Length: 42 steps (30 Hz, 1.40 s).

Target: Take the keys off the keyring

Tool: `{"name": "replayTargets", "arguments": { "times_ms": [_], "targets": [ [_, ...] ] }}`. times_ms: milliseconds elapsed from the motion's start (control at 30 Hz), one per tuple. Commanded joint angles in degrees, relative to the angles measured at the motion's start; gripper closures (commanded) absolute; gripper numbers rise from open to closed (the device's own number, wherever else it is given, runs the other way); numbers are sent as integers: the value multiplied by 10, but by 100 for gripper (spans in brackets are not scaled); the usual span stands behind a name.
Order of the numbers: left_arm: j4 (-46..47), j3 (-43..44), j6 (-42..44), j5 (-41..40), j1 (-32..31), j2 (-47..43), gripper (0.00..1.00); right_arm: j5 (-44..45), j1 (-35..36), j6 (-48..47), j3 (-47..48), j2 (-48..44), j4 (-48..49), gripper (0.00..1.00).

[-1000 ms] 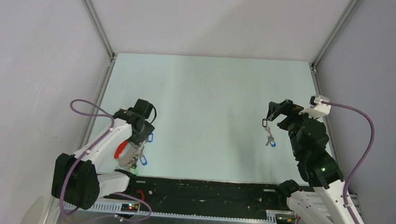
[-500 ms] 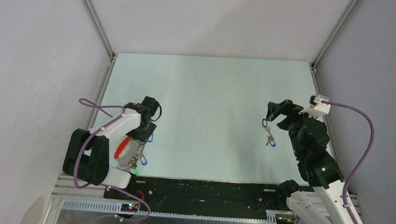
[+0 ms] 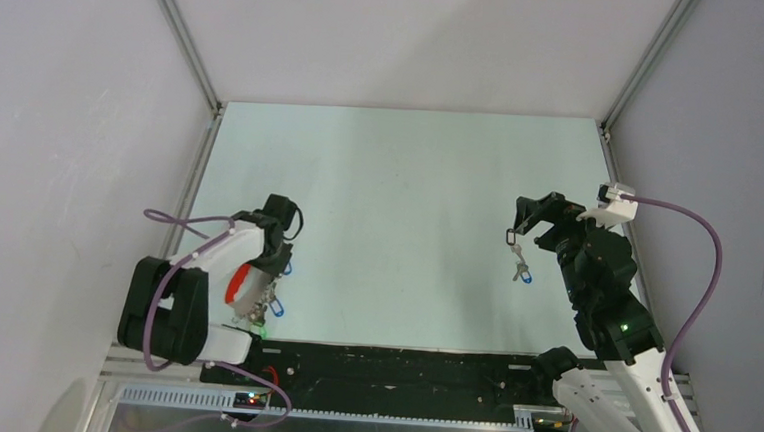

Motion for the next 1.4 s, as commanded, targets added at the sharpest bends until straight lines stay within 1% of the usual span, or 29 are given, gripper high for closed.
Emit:
{"name": "replayTargets", "arguments": {
  "times_ms": [0, 133, 233, 267, 400, 467, 500, 533, 567, 600, 633, 667, 700, 733, 767, 800, 833, 867, 900, 933, 967, 1067, 1100, 1167, 1200, 1267, 1300, 1333, 1367],
  "targets": [
    [-3, -17, 15, -5, 3, -71, 99, 0, -2, 7, 3, -8, 11, 1],
    [-3, 28, 104, -3, -22, -116, 100, -12, -3, 7, 3, -5, 14, 1],
    [-5, 103, 221, -5, -77, -118, 100, -35, -4, 4, 3, 4, 18, 1],
    [-7, 119, 244, -12, -107, -115, 100, -51, -3, 1, 3, 6, 20, 1],
    [-9, 199, 362, -59, -191, -115, 100, -107, -3, -5, 4, 20, 32, 1],
    [5, 243, 443, -66, -226, -123, 100, -140, -3, -10, 4, 31, 37, 1],
    [17, 251, 505, -66, -237, -131, 100, -151, -3, -12, 3, 34, 42, 1],
    [25, 264, 535, -52, -256, -136, 100, -176, -3, -21, 3, 41, 45, 1],
    [42, 268, 600, -33, -264, -147, 100, -187, -3, -30, 3, 45, 51, 1],
    [49, 279, 653, 14, -272, -151, 100, -216, -3, -35, 2, 52, 53, 1],
    [57, 284, 679, 90, -273, -158, 100, -249, -3, -51, 1, 56, 63, 0],
    [59, 295, 733, 132, -275, -159, 100, -270, -3, -63, 1, 62, 68, 1],
    [60, 301, 756, 201, -276, -160, 100, -305, -3, -81, -3, 65, 81, 1],
    [60, 310, 796, 233, -278, -160, 100, -321, -2, -85, -5, 70, 88, 1],
    [60, 315, 816, 287, -278, -157, 100, -356, -2, -93, -10, 72, 106, 1],
    [60, 324, 851, 303, -282, -155, 100, -374, -3, -97, -13, 76, 116, 1],
    [60, 327, 866, 324, -288, -153, 100, -415, -2, -104, -24, 78, 141, 1],
    [60, 335, 895, 330, -291, -152, 100, -436, -1, -109, -28, 81, 156, 1],
    [60, 339, 908, 330, -301, -150, 100, -481, 1, -125, -38, 82, 183, 3],
    [59, 346, 935, 328, -307, -148, 100, -501, 7, -135, -43, 86, 194, 4],
    [60, 350, 947, 322, -318, -146, 100, -529, 12, -159, -52, 88, 228, 6],
    [60, 363, 1004, 326, -341, -139, 100, -538, 60, -222, -61, 103, 260, 15],
    [59, 365, 1016, 336, -349, -139, 100, -529, 71, -259, -62, 111, 267, 19],
    [60, 366, 1052, 351, -360, -143, 100, -510, 109, -313, -63, 125, 276, 22],
    [60, 365, 1072, 354, -362, -147, 100, -502, 135, -332, -63, 130, 279, 22],
    [60, 365, 1092, 363, -364, -155, 100, -477, 175, -412, -63, 144, 281, 23],
    [60, 364, 1096, 367, -365, -158, 100, -453, 190, -431, -63, 153, 283, 23],
    [61, 364, 1104, 374, -365, -164, 100, -419, 219, -468, -64, 158, 287, 23],
    [61, 363, 1111, 378, -365, -166, 100, -400, 247, -484, -64, 170, 292, 23]
  ]
}}
